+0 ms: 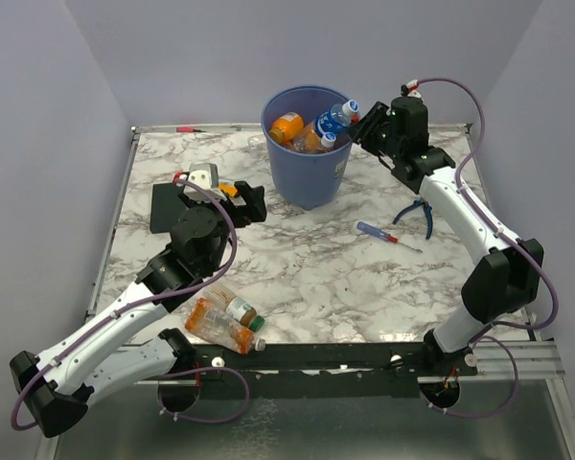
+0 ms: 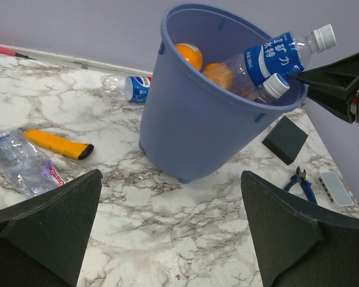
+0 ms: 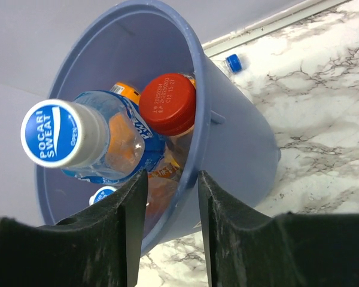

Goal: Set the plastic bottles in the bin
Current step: Move the trash bin to the center of the board.

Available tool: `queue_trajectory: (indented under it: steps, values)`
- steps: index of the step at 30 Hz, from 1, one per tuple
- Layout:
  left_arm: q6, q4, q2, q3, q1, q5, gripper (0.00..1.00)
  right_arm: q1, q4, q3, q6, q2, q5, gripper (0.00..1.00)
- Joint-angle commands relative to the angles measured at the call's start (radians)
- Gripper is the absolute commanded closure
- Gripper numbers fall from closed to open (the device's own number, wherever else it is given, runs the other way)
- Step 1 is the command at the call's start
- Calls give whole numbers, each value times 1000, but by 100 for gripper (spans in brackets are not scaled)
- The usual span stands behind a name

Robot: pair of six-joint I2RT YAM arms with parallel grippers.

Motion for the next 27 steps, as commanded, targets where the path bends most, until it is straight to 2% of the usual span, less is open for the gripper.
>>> queue_trajectory:
  steps: [1,6,13,20,27]
  values:
    - [36,0,-10,-19,7,-49,1,-5,-91,39,-24,20,5,59]
    - [20,-40,41,-3,32,-121,1,-9,-118,48,-63,-5,51,59]
    - [-111,-79,129,28,168,-19,1,-37,-141,56,-73,-8,18,69]
    - [-159,-64,174,35,191,-6,1,-37,-183,128,-61,54,-66,64]
    - [-167,-54,159,-2,208,-1,1,-37,-225,201,-48,116,-118,72]
